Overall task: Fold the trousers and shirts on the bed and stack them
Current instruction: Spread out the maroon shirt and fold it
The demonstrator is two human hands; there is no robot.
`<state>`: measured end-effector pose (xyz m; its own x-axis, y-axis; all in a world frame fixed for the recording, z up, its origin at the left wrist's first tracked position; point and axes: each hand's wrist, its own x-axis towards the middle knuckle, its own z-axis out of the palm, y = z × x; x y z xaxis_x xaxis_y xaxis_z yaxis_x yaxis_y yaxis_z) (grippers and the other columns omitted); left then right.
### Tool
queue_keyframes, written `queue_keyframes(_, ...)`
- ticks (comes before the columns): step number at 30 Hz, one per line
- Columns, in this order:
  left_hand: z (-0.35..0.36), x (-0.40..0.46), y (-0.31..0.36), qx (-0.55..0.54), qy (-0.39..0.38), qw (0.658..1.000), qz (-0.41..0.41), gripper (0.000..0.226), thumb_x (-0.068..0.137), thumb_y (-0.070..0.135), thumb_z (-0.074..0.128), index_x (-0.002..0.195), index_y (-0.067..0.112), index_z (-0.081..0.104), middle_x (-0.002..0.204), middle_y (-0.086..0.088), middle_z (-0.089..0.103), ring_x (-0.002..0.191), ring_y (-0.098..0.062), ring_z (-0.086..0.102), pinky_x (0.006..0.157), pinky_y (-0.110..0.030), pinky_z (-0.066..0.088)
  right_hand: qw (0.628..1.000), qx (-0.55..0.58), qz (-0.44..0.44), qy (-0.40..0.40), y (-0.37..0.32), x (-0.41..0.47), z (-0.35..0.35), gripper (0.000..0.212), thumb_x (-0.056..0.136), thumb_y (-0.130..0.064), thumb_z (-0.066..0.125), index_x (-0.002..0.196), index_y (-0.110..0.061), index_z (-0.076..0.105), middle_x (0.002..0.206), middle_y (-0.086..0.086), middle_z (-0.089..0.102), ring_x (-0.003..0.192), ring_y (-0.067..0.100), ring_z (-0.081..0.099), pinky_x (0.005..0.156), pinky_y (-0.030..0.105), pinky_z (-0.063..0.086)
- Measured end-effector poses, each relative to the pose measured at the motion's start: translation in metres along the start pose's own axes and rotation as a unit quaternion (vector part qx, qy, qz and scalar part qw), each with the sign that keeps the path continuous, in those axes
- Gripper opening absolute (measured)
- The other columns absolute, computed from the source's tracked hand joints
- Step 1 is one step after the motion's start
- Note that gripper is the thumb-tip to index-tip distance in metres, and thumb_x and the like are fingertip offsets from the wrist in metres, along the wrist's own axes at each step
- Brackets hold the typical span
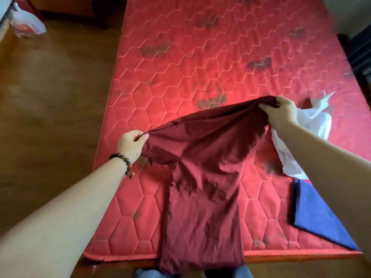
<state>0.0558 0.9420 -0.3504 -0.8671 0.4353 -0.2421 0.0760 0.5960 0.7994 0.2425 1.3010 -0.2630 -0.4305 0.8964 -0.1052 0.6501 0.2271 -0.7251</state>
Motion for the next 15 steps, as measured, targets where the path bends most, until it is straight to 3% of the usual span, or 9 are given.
queue_keyframes(8,0.053,0.094,-0.033,0.072,0.092,0.993,-0.002,0.017,0.093,0.015,0.059,0.091,0.001,0.069,0.088,-0.013,0.069,0.084,-0.027,0.06,0.072,-0.026,0.036,0.997,-0.057,-0.046,-0.028,0.031,0.106,0.091,0.023,0.079,-0.021,0.071,0.095,-0.005,0.069,0.084,0.009,0.066,0.077,0.02,0.058,0.073,0.039,0.051)
queue_keyframes(10,0.068,0.115,-0.045,0.152,0.082,0.984,-0.04,0.019,0.093,0.02,0.059,0.098,0.004,0.068,0.096,-0.016,0.069,0.092,-0.034,0.062,0.076,-0.033,0.042,0.991,-0.113,-0.041,-0.05,0.042,0.126,0.115,0.034,0.08,-0.023,0.071,0.109,-0.007,0.066,0.098,0.011,0.066,0.092,0.026,0.061,0.078,0.036,0.048)
queue_keyframes(12,0.087,0.131,-0.053,0.298,0.025,0.951,-0.073,0.032,0.093,0.034,0.058,0.112,0.009,0.062,0.111,-0.016,0.065,0.106,-0.037,0.059,0.085,-0.04,0.044,0.971,-0.21,-0.033,-0.109,0.057,0.138,0.138,0.061,0.079,-0.029,0.074,0.132,-0.012,0.05,0.127,0.015,0.056,0.118,0.033,0.052,0.096,0.039,0.043)
queue_keyframes(13,0.099,0.138,-0.055,0.358,-0.001,0.932,-0.056,0.04,0.092,0.041,0.057,0.118,0.01,0.058,0.118,-0.016,0.061,0.11,-0.036,0.056,0.089,-0.042,0.043,0.956,-0.257,-0.052,-0.134,0.064,0.141,0.149,0.072,0.079,-0.033,0.075,0.14,-0.015,0.042,0.138,0.015,0.047,0.128,0.034,0.043,0.105,0.043,0.037)
queue_keyframes(15,0.122,0.149,-0.057,0.404,-0.026,0.914,0.026,0.052,0.09,0.049,0.055,0.128,0.014,0.052,0.125,-0.012,0.056,0.116,-0.034,0.052,0.094,-0.043,0.039,0.926,-0.307,-0.154,-0.155,0.075,0.144,0.172,0.074,0.079,-0.037,0.074,0.142,-0.023,0.038,0.148,0.01,0.035,0.138,0.031,0.029,0.113,0.051,0.023)
